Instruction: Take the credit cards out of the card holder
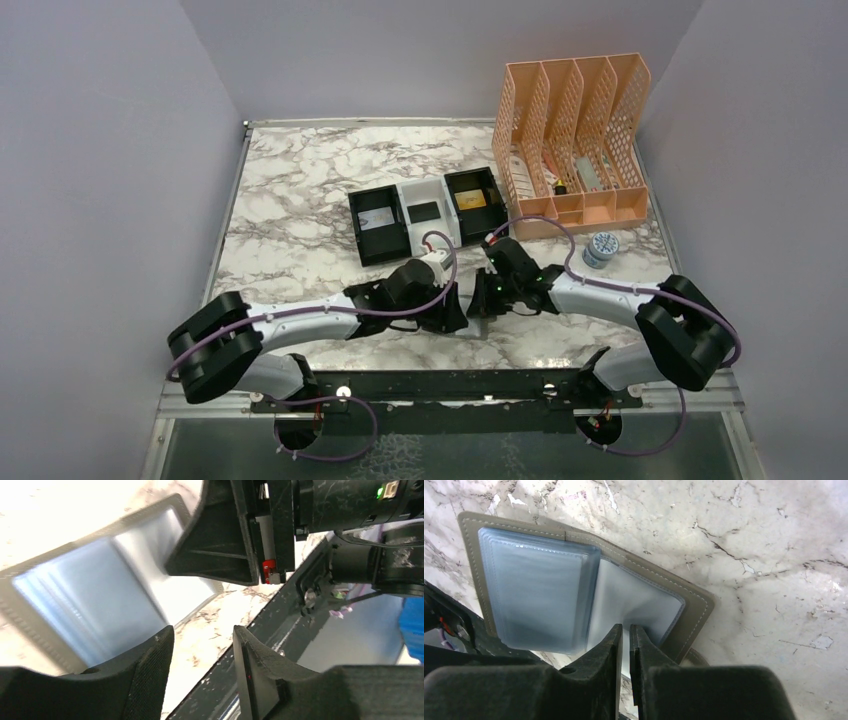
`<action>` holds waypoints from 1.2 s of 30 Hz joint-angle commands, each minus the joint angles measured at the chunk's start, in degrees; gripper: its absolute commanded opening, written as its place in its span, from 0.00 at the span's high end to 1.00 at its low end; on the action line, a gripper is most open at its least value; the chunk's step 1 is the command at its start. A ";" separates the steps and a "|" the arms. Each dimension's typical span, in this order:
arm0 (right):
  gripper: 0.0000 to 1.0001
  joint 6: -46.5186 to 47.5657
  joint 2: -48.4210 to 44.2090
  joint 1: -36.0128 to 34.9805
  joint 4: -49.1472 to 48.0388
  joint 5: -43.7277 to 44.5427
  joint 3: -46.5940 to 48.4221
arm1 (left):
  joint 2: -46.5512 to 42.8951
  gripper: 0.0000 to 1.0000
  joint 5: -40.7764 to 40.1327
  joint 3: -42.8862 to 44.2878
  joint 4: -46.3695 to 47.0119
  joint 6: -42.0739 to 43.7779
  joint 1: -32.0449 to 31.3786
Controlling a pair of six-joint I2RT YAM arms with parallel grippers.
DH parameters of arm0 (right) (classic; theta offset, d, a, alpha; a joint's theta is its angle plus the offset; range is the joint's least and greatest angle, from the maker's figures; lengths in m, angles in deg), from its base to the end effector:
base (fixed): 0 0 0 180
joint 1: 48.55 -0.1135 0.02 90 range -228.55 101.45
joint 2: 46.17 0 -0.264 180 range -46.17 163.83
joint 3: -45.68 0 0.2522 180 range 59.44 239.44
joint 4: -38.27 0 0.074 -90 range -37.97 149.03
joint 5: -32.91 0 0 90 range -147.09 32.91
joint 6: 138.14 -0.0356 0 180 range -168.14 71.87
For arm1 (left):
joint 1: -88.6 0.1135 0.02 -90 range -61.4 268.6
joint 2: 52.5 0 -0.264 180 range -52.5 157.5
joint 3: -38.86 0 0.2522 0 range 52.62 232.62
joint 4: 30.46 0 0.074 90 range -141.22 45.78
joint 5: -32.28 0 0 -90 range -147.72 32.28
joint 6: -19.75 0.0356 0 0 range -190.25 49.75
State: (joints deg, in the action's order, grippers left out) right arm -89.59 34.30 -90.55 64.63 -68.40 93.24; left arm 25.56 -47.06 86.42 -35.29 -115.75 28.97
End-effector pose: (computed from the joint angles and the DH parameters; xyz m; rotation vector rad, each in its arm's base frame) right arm 0.1764 0.1682 0.1432 -0.0891 2.7820 0.7145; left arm 0.1316 -0.2377 0.1808 0.4196 2.4229 -1.1474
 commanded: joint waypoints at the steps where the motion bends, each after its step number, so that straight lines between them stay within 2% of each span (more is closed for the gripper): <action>1: 0.86 3.79 0.75 0.07 -0.87 4.74 -2.07 | -6.06 0.49 -10.74 0.84 -12.96 4.00 1.44; 9: 0.79 3.37 -2.04 0.07 -3.82 3.04 -4.84 | -6.73 0.49 -11.81 -0.47 -13.48 2.51 3.12; 20: 0.79 2.00 -1.80 0.07 -5.10 1.66 -5.45 | -3.18 0.51 -10.35 -1.08 -10.33 0.99 3.12; 29: 0.79 1.61 -0.95 0.07 -5.94 0.58 -5.42 | 0.29 0.54 -5.54 -1.87 -2.85 -0.43 3.12; 36: 0.79 0.58 -1.32 0.07 -6.52 0.23 -5.95 | 4.37 0.50 -1.78 -3.24 4.38 -4.27 3.12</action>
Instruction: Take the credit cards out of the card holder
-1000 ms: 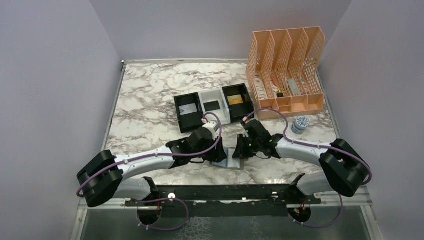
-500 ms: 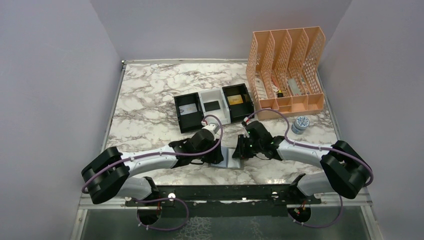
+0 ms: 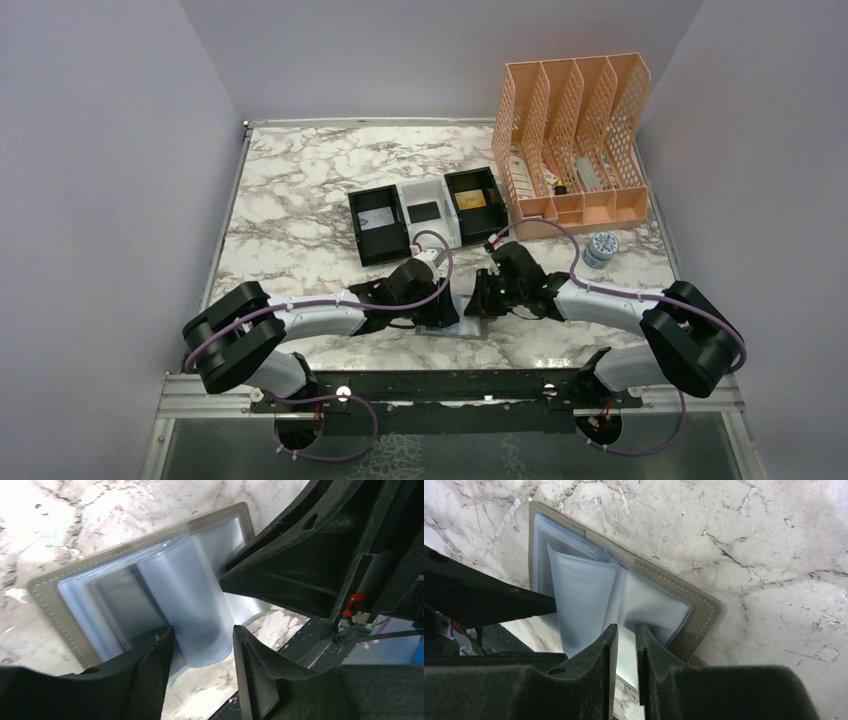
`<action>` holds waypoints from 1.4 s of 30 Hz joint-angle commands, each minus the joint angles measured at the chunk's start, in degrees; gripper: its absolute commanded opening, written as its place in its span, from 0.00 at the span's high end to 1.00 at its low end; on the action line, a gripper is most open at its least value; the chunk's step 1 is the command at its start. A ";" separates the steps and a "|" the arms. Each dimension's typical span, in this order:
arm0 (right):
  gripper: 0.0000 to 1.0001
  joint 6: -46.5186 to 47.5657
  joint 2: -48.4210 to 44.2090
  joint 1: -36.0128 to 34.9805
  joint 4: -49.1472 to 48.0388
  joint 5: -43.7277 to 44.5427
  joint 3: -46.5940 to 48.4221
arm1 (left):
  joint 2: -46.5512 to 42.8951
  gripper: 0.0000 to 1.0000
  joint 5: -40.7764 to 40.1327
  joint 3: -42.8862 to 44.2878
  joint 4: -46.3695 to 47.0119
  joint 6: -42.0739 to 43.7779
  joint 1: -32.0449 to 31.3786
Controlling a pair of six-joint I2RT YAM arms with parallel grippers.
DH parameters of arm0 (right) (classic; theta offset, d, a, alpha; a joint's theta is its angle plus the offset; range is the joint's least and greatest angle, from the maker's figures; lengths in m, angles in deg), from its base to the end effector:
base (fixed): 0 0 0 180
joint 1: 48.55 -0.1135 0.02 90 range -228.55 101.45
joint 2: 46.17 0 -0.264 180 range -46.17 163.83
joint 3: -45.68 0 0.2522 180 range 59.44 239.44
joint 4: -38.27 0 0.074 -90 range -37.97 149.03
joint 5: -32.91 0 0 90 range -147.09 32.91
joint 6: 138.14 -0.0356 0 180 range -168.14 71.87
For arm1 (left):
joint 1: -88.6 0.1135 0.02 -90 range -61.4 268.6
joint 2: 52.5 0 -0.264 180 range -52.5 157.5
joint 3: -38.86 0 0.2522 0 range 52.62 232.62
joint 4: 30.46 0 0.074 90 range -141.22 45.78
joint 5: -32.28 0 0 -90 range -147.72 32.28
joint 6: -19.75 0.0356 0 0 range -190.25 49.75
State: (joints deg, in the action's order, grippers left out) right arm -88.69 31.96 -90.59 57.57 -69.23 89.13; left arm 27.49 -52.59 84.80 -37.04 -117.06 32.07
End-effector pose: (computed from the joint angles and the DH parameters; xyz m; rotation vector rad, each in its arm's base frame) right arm 0.1711 0.1643 0.1404 -0.1282 2.6934 0.7935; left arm 0.1441 -0.2238 0.1610 0.2632 2.4881 -0.9714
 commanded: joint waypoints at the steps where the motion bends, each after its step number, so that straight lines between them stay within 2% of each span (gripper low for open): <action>1: 0.79 -0.43 0.76 0.12 0.59 1.14 -1.88 | 2.75 0.50 4.09 -2.02 7.16 -3.48 0.01; 5: 0.76 -1.94 -1.33 0.16 0.94 1.40 -2.25 | 2.92 0.48 4.17 -2.37 8.23 -4.08 0.02; 13: 0.57 -2.06 -6.60 0.12 0.40 -1.88 -0.93 | 1.24 0.49 3.30 -3.36 8.28 -4.08 0.02; 15: 0.52 -1.40 -5.81 0.12 -1.35 -4.58 -0.65 | 1.15 0.49 3.42 -3.37 8.35 -4.00 0.02; 21: 0.49 1.03 0.08 0.14 -2.71 -9.36 1.05 | 0.63 0.50 3.60 -3.49 8.46 -3.37 0.02; 23: 0.52 2.63 2.29 0.12 -1.31 -8.72 2.32 | 0.18 0.50 3.72 -3.57 8.61 -2.98 0.02; 26: 0.67 2.82 3.63 0.12 0.75 -5.49 2.97 | -1.37 0.49 3.04 -3.27 7.06 -1.94 0.01; 28: 0.75 2.49 3.29 0.12 1.67 -2.64 2.65 | -3.38 0.47 0.26 -2.88 3.47 -0.92 0.02; 31: 0.82 1.54 2.93 0.12 1.86 -0.36 1.68 | -6.58 0.43 -5.59 -2.40 -2.89 0.36 0.06; 35: 0.83 -0.39 2.15 0.12 0.04 -0.13 -0.17 | -8.49 0.41 -6.79 -2.84 -5.40 0.84 0.77; 42: 0.81 -1.94 2.38 0.12 -2.03 -1.28 -1.25 | -5.40 0.41 -2.48 -3.41 -1.37 0.40 0.81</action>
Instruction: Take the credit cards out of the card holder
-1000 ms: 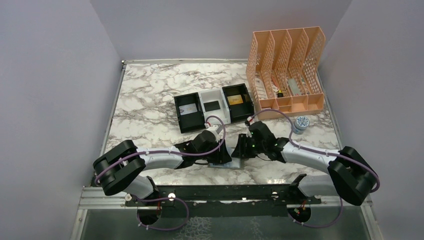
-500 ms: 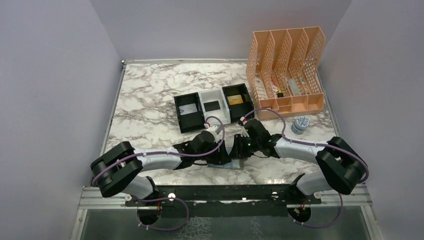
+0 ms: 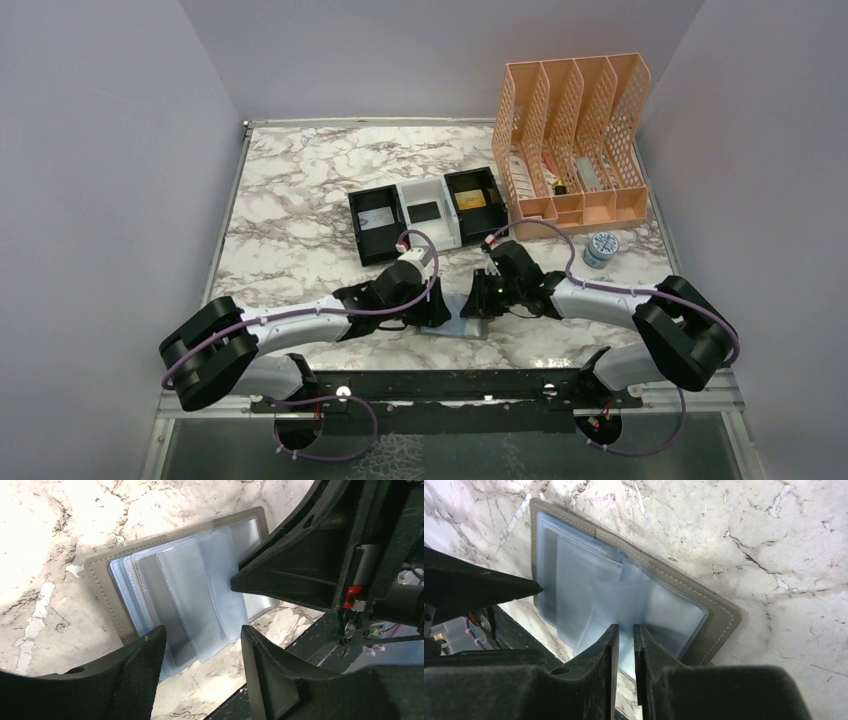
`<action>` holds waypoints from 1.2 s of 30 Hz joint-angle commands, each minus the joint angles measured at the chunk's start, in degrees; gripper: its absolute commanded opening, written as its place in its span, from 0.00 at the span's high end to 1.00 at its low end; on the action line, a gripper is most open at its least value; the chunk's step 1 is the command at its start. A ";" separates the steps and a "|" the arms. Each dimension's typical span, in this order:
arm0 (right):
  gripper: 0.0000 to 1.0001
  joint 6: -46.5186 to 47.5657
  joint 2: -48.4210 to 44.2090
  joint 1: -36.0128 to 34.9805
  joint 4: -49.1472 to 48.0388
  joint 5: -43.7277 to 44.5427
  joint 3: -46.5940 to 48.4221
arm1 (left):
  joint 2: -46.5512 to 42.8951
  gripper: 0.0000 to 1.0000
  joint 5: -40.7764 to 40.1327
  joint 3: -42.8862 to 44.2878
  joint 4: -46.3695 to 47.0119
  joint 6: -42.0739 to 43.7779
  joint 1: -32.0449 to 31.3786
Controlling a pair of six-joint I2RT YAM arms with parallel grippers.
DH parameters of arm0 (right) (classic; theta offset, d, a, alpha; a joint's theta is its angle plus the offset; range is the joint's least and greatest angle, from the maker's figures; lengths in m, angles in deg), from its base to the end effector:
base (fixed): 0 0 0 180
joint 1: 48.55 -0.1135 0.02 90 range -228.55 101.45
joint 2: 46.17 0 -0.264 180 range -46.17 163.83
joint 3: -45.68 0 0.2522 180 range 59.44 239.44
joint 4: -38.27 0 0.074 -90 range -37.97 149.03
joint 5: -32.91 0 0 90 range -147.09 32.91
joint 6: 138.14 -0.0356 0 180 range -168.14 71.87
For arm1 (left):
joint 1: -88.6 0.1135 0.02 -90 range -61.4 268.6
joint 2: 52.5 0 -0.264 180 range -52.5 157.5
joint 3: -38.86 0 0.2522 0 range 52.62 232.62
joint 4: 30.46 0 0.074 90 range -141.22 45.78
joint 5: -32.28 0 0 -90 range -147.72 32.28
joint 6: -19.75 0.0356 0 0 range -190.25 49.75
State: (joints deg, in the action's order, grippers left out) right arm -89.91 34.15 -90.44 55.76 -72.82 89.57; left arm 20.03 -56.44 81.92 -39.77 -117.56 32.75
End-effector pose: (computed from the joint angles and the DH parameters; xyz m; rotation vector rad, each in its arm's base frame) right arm 0.1739 0.1690 0.1365 -0.1252 2.7184 0.8703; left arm 0.1373 -0.2038 0.1726 0.1948 2.4338 -0.9339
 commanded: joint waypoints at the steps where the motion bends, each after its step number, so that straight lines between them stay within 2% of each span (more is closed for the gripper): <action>1: 0.80 -0.75 0.18 -0.04 -0.48 2.16 -1.82 | 2.81 0.41 2.20 -0.34 1.76 0.84 0.13; 10: 0.75 -1.29 -0.09 -0.03 -2.42 -0.25 -2.57 | 7.39 0.43 6.72 -0.19 7.86 -1.06 0.13; 14: 0.65 -1.69 -0.39 -0.04 -4.74 -3.47 -3.50 | 9.14 0.43 9.51 -1.25 12.60 -2.86 0.13; 18: 0.54 -2.02 -0.25 -0.04 -7.48 -6.41 -4.28 | 10.43 0.43 10.20 -0.74 13.08 -2.87 0.13; 26: 0.48 -0.61 4.43 -0.03 -6.17 -5.87 -2.68 | 9.32 0.43 11.10 -2.08 14.35 -2.92 0.13; 32: 0.49 -2.16 4.69 -0.03 -5.70 -3.35 -3.05 | 5.12 0.44 5.97 -5.02 13.87 -4.32 0.13; 36: 0.65 -2.55 4.80 -0.03 -4.05 -0.74 -2.64 | 2.23 0.44 3.51 -5.43 10.44 -4.33 0.31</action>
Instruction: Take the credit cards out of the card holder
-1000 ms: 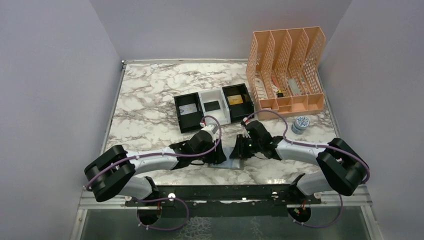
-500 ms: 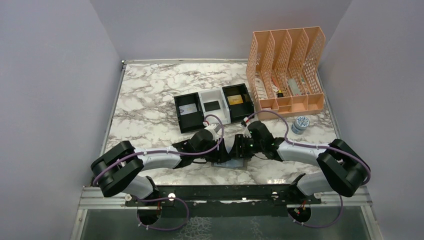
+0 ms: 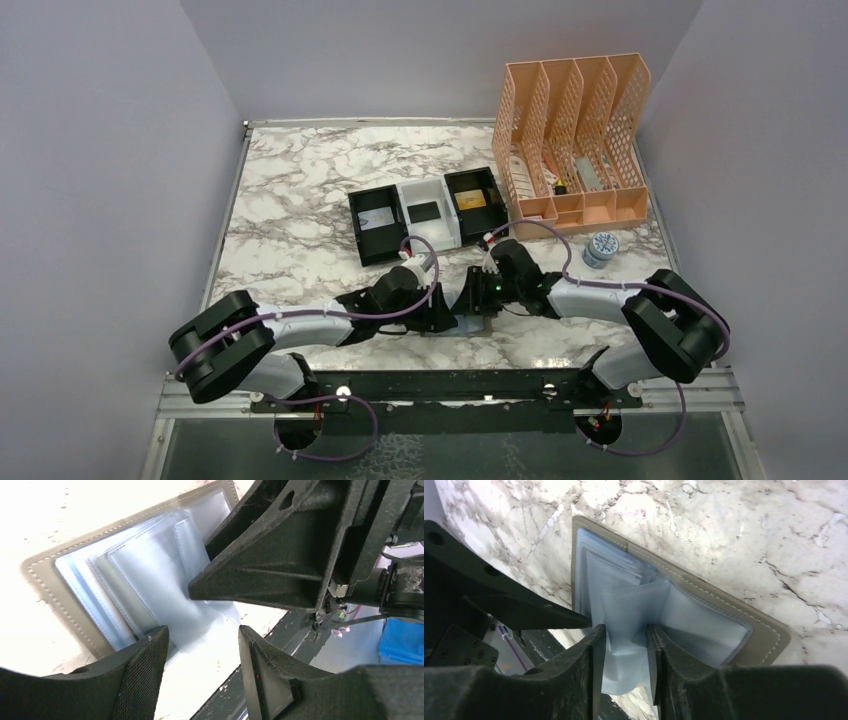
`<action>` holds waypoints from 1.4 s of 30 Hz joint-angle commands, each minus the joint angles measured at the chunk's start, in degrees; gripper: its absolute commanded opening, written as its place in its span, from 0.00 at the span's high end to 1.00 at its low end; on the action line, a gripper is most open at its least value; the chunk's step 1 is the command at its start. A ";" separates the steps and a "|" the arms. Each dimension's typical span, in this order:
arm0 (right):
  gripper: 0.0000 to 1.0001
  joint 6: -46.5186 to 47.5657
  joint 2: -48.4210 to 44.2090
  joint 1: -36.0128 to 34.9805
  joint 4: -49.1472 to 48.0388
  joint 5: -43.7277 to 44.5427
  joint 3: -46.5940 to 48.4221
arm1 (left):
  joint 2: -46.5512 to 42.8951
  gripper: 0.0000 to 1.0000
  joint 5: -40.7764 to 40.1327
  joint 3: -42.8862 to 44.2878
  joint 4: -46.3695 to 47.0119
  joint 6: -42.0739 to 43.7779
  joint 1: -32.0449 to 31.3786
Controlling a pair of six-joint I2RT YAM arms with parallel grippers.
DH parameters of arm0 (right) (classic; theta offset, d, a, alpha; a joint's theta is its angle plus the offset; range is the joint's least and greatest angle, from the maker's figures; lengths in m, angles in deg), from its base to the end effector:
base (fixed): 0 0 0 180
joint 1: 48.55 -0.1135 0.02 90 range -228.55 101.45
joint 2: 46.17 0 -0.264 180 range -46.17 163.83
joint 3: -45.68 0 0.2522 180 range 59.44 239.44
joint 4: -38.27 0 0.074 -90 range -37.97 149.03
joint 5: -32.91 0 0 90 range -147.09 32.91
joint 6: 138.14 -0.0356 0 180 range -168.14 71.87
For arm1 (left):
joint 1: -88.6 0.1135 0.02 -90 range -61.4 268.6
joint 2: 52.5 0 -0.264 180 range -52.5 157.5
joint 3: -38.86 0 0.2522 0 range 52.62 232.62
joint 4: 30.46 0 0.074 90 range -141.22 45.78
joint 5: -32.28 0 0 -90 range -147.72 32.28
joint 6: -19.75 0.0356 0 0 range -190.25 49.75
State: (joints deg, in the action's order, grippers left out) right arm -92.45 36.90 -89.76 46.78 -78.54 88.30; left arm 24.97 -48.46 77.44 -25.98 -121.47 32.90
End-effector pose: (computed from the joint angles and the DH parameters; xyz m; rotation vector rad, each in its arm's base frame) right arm 0.1798 0.1748 0.1311 -0.1168 2.6709 1.0485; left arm 0.1356 -0.2090 0.1512 0.1994 2.4335 -1.1508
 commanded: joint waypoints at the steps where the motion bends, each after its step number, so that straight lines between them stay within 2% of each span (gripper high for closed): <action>1: 0.69 0.24 2.03 -0.71 5.19 5.43 -1.29 | -3.55 0.44 -5.27 -1.00 -4.18 -0.38 0.16; 5: 0.77 1.16 1.39 -0.71 6.18 6.90 -1.19 | -7.40 0.43 -9.05 -1.18 -8.10 0.11 0.19; 9: 0.79 0.48 0.40 -0.71 5.96 7.28 -1.72 | -9.83 0.41 -10.22 -1.60 -9.06 0.63 0.31; 18: 0.78 -0.72 0.62 -0.71 4.41 6.16 -2.60 | -2.13 0.44 -5.30 1.31 -5.74 0.73 0.40; 23: 0.78 -1.02 0.49 -0.67 4.42 6.09 -2.80 | -0.73 0.46 -6.29 -0.49 -4.63 -1.23 0.42; 28: 0.77 -1.18 1.15 -0.71 3.29 4.64 -3.02 | 0.74 0.48 -2.42 -0.25 -1.21 -1.47 0.42; 42: 0.74 -1.63 0.82 -0.71 2.56 3.43 -2.86 | -1.95 0.62 0.03 1.90 -0.71 -1.25 0.34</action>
State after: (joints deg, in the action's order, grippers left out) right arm -94.42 36.68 -90.07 46.47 -75.59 87.32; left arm 24.21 -52.40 77.76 -29.37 -122.21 33.80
